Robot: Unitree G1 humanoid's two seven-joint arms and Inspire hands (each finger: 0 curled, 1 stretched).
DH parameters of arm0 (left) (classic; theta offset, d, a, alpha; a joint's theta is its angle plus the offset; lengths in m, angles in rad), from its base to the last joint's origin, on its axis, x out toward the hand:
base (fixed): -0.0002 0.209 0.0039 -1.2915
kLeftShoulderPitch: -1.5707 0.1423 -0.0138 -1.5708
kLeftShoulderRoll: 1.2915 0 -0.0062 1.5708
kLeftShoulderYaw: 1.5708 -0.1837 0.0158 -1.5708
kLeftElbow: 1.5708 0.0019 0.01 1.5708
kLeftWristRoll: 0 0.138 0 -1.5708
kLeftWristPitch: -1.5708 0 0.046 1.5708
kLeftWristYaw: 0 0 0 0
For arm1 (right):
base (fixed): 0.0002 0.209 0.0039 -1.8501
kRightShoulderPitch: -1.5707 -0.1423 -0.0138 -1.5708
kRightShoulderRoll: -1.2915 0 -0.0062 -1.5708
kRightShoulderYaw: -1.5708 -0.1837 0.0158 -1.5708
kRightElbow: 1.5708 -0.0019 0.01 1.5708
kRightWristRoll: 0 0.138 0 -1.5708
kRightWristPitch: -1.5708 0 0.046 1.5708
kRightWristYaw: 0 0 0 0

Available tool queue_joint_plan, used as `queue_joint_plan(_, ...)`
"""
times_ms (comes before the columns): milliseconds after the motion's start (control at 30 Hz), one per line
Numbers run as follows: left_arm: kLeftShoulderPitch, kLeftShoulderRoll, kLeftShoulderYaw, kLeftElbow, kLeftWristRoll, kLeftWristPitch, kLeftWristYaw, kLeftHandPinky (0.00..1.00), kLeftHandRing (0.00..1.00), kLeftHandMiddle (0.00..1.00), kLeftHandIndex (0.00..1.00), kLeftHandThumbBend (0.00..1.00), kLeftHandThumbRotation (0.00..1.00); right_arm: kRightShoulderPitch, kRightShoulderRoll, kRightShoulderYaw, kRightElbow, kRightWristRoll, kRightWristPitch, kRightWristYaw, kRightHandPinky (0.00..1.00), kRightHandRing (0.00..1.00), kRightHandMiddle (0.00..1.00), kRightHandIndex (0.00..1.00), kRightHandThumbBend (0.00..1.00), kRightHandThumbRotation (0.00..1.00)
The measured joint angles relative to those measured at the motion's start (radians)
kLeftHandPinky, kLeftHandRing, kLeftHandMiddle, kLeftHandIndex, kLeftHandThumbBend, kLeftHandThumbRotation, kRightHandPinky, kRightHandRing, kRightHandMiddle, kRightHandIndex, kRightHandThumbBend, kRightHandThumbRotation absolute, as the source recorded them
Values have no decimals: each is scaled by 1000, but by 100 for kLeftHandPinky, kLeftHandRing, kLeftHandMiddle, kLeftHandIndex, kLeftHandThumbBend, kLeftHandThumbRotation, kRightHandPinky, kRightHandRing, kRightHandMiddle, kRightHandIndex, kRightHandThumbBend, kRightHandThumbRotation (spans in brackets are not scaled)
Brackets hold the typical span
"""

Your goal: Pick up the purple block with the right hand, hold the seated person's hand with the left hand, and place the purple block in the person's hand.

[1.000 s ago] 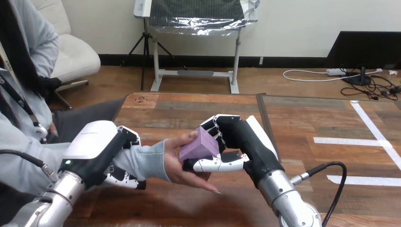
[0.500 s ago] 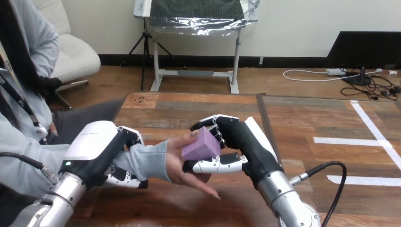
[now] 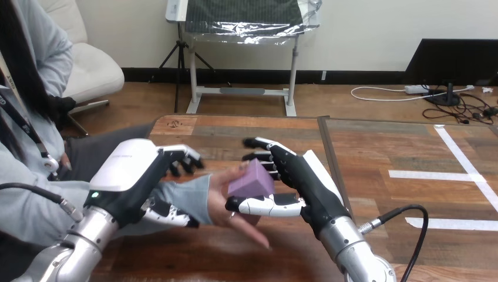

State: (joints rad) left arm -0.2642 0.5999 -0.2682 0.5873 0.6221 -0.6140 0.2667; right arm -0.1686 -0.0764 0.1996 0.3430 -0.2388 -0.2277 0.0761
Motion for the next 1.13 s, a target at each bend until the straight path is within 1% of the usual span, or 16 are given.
queue_joint_plan(167,1,-8,7,-15,0,7,1,82,83,82,85,100,27,-5,-6,-1,17,-15,-5,-10,87,92,95,99,100,44)
queue_joint_plan(200,2,-10,8,-18,1,10,2,84,86,85,87,100,31,-5,-7,-1,18,-18,-5,-11,87,92,96,100,100,46)
queue_joint_plan(500,26,-15,17,-38,6,30,21,90,94,94,95,100,41,-17,-13,-14,19,-19,-5,-12,89,94,98,100,100,51)
queue_joint_plan(800,57,-18,19,-40,6,30,37,92,98,99,99,100,47,-34,-21,-25,19,-19,-5,-14,89,95,98,100,100,54)
queue_joint_plan(1133,93,-25,32,-40,-2,16,53,93,100,100,100,100,50,-52,-36,-27,32,-18,-20,-16,89,95,98,100,100,54)
